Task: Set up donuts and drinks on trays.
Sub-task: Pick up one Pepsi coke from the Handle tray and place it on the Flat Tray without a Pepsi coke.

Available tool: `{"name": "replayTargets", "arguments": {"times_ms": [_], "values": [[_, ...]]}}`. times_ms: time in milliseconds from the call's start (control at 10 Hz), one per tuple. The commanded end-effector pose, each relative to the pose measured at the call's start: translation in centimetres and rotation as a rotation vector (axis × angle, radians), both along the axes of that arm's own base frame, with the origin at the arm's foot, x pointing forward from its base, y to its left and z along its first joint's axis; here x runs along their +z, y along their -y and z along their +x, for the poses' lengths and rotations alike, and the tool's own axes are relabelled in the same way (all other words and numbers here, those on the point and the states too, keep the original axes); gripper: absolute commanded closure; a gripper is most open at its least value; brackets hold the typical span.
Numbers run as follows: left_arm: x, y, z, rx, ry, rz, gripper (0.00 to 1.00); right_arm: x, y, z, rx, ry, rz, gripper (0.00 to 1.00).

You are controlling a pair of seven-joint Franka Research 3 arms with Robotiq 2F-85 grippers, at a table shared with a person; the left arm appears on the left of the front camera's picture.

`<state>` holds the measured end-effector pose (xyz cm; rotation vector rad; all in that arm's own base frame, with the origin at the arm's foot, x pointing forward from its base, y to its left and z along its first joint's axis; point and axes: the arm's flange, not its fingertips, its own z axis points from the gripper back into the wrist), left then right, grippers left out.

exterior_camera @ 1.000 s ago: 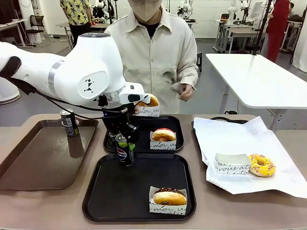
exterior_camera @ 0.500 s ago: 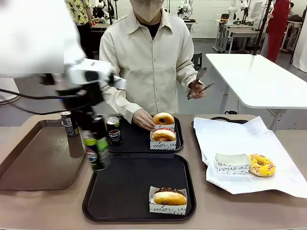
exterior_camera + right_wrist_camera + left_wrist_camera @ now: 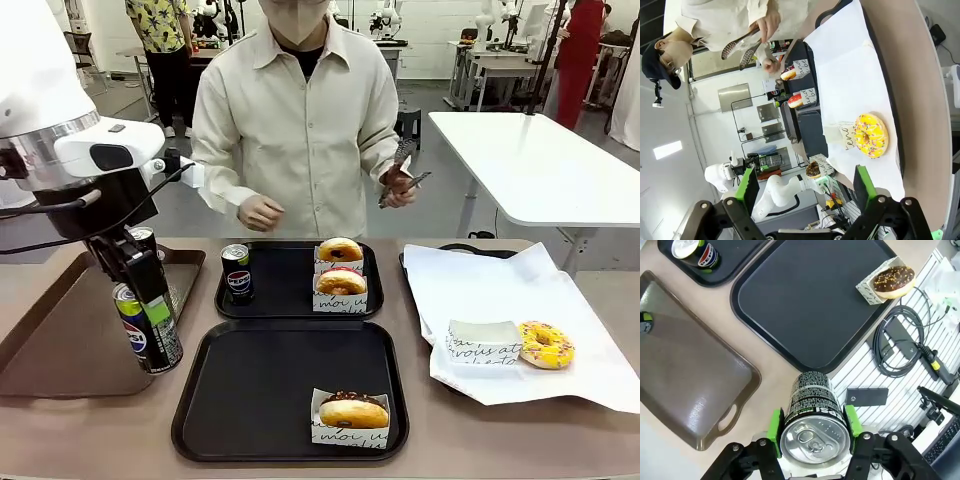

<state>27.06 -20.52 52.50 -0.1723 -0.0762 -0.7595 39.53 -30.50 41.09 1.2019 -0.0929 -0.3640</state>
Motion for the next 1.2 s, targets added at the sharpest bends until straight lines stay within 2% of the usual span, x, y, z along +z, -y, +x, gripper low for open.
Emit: {"name": "replayTargets", "arguments": {"times_ms": [0, 200, 400, 500, 800, 1100], "values": [[0.4, 0.5, 0.2, -0.009, 0.001, -0.004, 0.41, 0.1, 0.0, 0.0, -0.006, 0.017, 0.013, 0.00], [-0.2, 0.2, 0.0, -0.003, -0.004, 0.003, 0.41, 0.1, 0.0, 0.0, -0.006, 0.017, 0.013, 0.00], [-4.1, 3.3, 2.2, 0.051, 0.048, 0.066, 0.41, 0.1, 0.0, 0.0, -0.006, 0.017, 0.013, 0.00], [-5.9, 4.5, 2.2, 0.047, 0.093, 0.062, 0.41, 0.1, 0.0, 0.0, -0.006, 0.017, 0.013, 0.00], [-9.8, 6.0, 3.2, 0.015, 0.073, 0.029, 0.41, 0.1, 0.0, 0.0, -0.006, 0.017, 0.013, 0.00], [-11.8, 6.8, 3.6, 0.000, 0.084, 0.062, 0.41, 0.1, 0.0, 0.0, -0.006, 0.017, 0.013, 0.00]]}}
